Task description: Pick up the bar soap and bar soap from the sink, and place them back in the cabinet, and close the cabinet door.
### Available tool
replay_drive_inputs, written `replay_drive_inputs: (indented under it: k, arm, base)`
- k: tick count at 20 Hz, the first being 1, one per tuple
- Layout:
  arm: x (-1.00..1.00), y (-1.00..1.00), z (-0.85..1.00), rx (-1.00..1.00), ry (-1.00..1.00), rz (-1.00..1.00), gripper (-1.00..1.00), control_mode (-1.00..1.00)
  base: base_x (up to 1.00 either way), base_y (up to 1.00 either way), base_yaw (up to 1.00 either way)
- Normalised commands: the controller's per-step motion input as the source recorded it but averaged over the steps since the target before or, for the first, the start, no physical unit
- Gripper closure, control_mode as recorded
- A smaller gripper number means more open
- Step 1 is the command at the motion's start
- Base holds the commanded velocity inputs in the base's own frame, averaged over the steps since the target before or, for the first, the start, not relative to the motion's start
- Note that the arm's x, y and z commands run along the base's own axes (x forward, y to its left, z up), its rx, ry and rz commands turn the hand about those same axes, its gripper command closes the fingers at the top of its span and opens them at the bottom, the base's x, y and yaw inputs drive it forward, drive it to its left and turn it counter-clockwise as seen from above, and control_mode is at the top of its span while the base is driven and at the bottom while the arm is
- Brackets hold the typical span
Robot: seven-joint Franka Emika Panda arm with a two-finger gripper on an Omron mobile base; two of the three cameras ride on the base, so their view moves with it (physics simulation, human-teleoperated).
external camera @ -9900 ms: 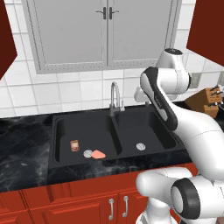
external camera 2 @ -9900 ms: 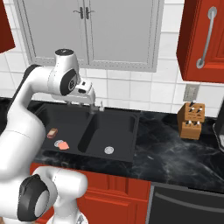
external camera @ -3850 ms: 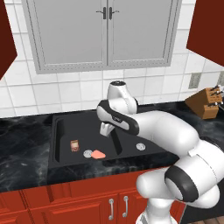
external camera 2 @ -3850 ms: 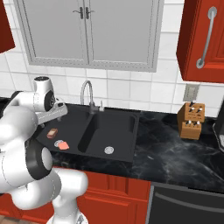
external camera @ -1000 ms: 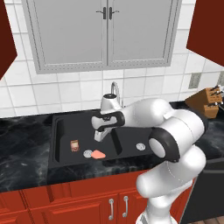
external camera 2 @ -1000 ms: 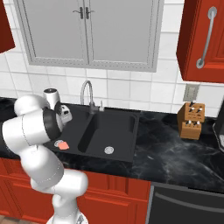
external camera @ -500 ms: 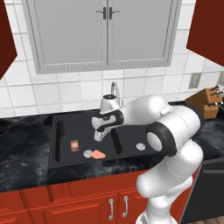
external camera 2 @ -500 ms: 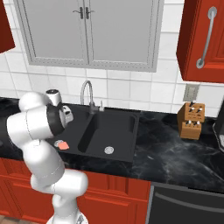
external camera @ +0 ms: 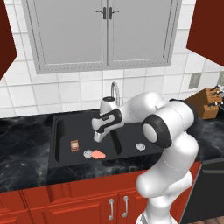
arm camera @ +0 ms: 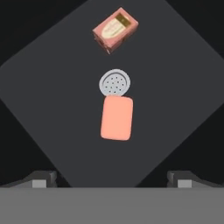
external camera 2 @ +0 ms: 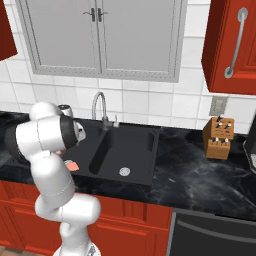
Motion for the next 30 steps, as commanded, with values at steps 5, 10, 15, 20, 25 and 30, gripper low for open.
replay_drive_inputs:
  k: [5,10,15,20,25,30]
  arm:
    - [0.13,0.06,-0.18,0.0,0.0,0.0,-1.0,-1.0]
    - [0.15,0.11,-0.15,0.0,0.0,0.0,-1.0,-1.0]
    - [0.17,0.15,-0.15,0.0,0.0,0.0,-1.0,-1.0]
    - [0.16,0.06,-0.1,0.0,0.0,0.0,-1.0,-1.0]
    - [0.15,0.03,-0.13,0.0,0.0,0.0,-1.0,-1.0]
    - [0.11,0.0,-0.09,0.0,0.0,0.0,-1.0,-1.0]
  base:
    - [0.0,0.0,0.0]
    - [0.0,0.0,0.0]
    - [0.0,0.0,0.0]
    - [0.0,0.0,0.0]
    - [0.0,0.0,0.0]
    - [0.0,0.0,0.0]
